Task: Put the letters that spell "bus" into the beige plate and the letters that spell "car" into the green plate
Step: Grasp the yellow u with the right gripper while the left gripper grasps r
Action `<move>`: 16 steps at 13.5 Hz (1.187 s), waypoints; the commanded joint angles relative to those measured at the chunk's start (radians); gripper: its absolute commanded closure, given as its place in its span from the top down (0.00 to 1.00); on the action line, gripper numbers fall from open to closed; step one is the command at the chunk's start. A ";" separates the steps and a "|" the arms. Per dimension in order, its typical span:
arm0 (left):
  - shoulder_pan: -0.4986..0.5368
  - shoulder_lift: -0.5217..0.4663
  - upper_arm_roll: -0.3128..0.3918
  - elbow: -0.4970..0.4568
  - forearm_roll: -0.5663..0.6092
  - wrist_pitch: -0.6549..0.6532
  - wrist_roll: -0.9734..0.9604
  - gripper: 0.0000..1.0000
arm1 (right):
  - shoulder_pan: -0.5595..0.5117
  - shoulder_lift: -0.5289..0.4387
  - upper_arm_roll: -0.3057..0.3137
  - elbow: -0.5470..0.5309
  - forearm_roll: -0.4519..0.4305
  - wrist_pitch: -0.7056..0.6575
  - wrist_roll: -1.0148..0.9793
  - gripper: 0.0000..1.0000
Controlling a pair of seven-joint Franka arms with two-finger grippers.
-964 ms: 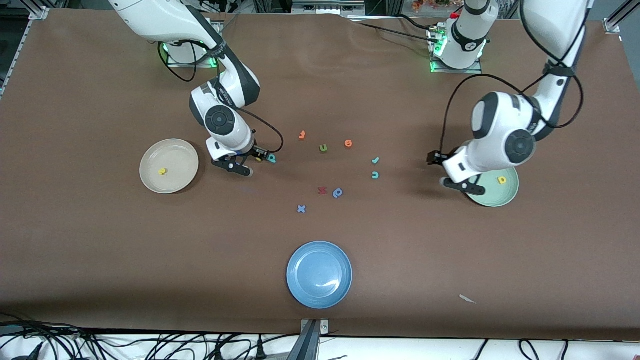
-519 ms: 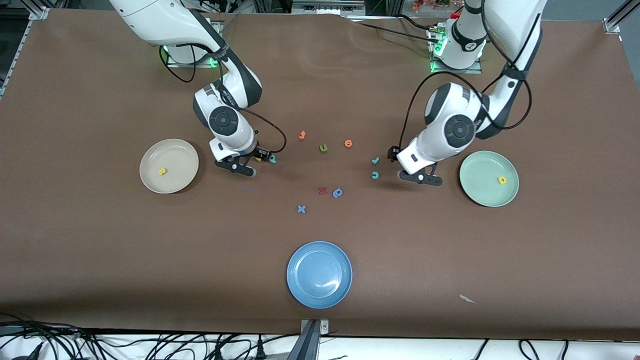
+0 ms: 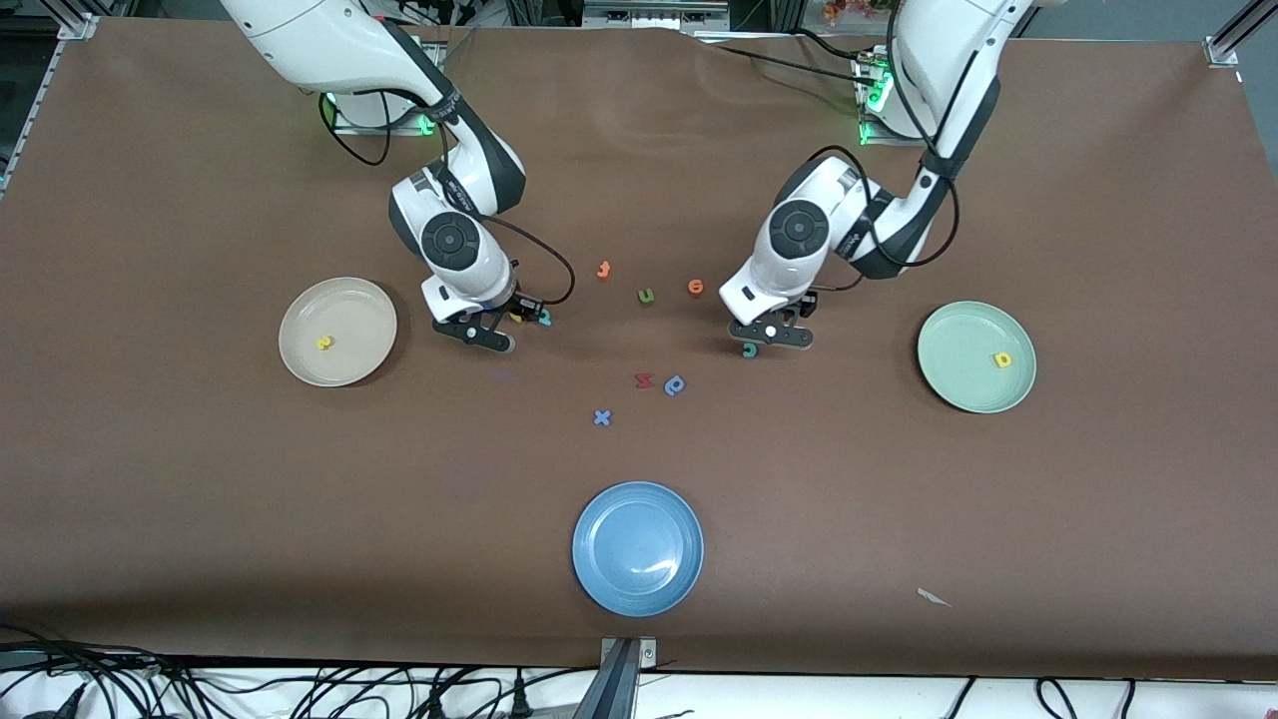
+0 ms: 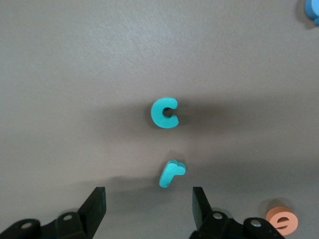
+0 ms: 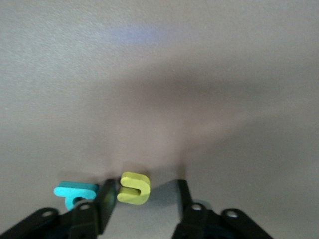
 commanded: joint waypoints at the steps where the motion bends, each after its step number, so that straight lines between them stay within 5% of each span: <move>1: 0.008 0.020 0.001 0.004 0.030 0.032 -0.021 0.78 | 0.007 0.005 -0.003 -0.010 -0.026 0.016 0.017 0.45; 7: -0.002 0.049 0.001 0.007 0.028 0.064 -0.023 0.75 | 0.007 0.005 -0.005 -0.010 -0.026 0.014 0.014 0.23; 11: -0.005 0.052 0.001 0.008 0.028 0.066 -0.021 0.56 | 0.007 -0.008 -0.006 0.002 -0.026 -0.010 0.016 0.20; 13: -0.005 0.052 0.001 0.020 0.031 0.064 -0.021 0.41 | 0.005 -0.044 -0.011 0.040 -0.026 -0.110 0.011 0.20; 16: -0.005 0.052 0.001 0.027 0.032 0.064 -0.021 0.39 | 0.003 -0.091 -0.061 0.132 -0.040 -0.317 -0.068 0.20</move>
